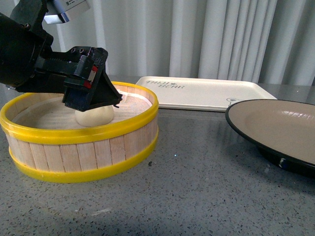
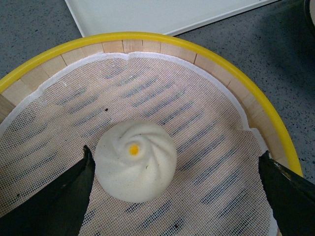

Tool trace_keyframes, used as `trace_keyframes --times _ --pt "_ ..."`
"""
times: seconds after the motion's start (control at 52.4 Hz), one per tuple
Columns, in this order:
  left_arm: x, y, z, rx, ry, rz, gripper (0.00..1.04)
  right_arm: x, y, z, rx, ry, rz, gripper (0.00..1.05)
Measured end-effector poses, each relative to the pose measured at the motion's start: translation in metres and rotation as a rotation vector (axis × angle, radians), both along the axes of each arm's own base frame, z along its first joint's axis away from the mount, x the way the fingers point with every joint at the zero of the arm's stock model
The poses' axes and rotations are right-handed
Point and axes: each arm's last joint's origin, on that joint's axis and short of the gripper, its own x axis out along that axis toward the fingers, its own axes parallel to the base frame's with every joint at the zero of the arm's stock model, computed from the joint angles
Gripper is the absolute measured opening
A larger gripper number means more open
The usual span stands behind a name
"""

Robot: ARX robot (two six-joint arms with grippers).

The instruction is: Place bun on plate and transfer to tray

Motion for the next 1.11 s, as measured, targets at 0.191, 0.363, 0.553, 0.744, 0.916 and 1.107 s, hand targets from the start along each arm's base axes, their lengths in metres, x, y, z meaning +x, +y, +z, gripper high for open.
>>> trace_keyframes --times 0.191,0.363,0.553,0.744,0.916,1.107 --pt "-0.001 -0.005 0.000 -0.007 -0.007 0.002 0.98 0.000 0.000 0.000 0.000 0.000 0.000 0.96" --pt "-0.002 -0.011 0.000 -0.014 -0.005 -0.012 0.98 0.000 0.000 0.000 0.000 0.000 0.000 0.96" --pt "0.002 -0.014 -0.006 0.002 0.011 0.004 0.98 0.000 0.000 0.000 0.000 0.000 0.000 0.96" --pt "0.011 -0.018 -0.013 0.003 0.029 0.011 0.98 0.000 0.000 0.000 0.000 0.000 0.000 0.96" --pt "0.016 -0.021 -0.014 0.001 0.034 0.018 0.98 0.000 0.000 0.000 0.000 0.000 0.000 0.96" --pt "0.016 -0.022 -0.016 0.014 0.035 0.026 0.98 0.000 0.000 0.000 0.000 0.000 0.000 0.96"
